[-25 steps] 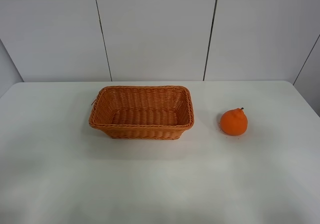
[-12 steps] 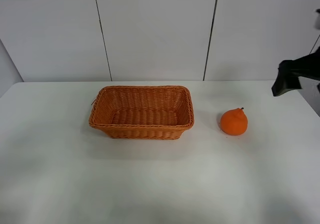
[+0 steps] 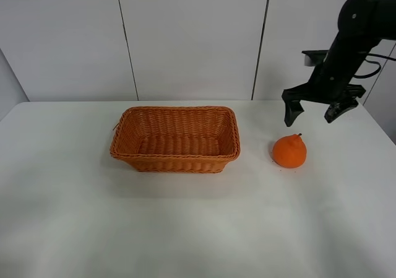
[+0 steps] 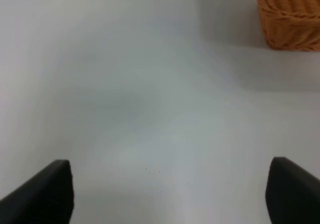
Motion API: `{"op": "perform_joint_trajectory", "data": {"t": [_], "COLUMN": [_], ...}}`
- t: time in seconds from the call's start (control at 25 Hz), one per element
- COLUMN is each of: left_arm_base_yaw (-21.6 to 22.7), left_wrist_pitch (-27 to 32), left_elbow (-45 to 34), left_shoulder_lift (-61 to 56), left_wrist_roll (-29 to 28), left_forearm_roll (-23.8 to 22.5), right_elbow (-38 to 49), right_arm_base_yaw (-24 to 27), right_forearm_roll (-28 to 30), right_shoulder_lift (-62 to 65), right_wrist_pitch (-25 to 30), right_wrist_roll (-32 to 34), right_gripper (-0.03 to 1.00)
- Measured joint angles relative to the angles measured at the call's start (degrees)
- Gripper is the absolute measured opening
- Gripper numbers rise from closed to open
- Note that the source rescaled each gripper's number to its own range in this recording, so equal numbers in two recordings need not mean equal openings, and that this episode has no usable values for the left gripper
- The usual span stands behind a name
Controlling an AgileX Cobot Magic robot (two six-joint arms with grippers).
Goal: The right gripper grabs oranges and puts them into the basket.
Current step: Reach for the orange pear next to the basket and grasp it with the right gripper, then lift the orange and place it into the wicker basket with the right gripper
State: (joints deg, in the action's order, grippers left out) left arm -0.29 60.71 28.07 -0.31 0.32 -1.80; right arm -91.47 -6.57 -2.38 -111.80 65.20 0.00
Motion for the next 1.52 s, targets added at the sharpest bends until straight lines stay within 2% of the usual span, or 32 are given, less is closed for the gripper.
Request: {"op": "perform_joint_trajectory", "data": {"t": [0.32, 0.64, 1.0, 1.08, 1.12, 1.2, 1.28, 1.36, 1.44, 1.52], "left_arm_base_yaw": [0.0, 0.0, 0.0, 0.0, 0.0, 0.0, 0.0, 0.0, 0.0, 0.0], "left_wrist_pitch": [0.0, 0.0, 0.0, 0.0, 0.0, 0.0, 0.0, 0.0, 0.0, 0.0], "left_elbow": [0.0, 0.0, 0.0, 0.0, 0.0, 0.0, 0.0, 0.0, 0.0, 0.0], "left_shoulder_lift": [0.0, 0.0, 0.0, 0.0, 0.0, 0.0, 0.0, 0.0, 0.0, 0.0], "left_wrist_roll": [0.0, 0.0, 0.0, 0.0, 0.0, 0.0, 0.0, 0.0, 0.0, 0.0], "left_forearm_roll": [0.0, 0.0, 0.0, 0.0, 0.0, 0.0, 0.0, 0.0, 0.0, 0.0], "right_elbow": [-0.7, -0.7, -0.7, -0.7, -0.7, -0.7, -0.7, -0.7, -0.8, -1.7], "right_arm_base_yaw": [-0.5, -0.5, -0.5, -0.5, -0.5, -0.5, -0.5, -0.5, -0.5, -0.5], "right_forearm_roll": [-0.1, 2.4, 2.4, 2.4, 2.4, 2.4, 2.4, 2.4, 2.4, 2.4], "right_shoulder_lift": [-6.1, -13.8, -15.9, -15.9, -15.9, -15.9, -15.9, -15.9, -15.8, -15.8], "right_wrist_pitch": [-2.1, -4.9, -7.0, -7.2, -7.4, -7.6, -7.6, -7.6, -7.5, -6.6], "right_wrist_roll": [-0.4, 1.1, 1.3, 1.3, 1.3, 1.3, 1.3, 1.3, 1.2, 0.8], "right_gripper": [1.00, 1.00, 1.00, 0.97, 0.93, 0.76, 0.52, 0.22, 0.01, 0.00]}}
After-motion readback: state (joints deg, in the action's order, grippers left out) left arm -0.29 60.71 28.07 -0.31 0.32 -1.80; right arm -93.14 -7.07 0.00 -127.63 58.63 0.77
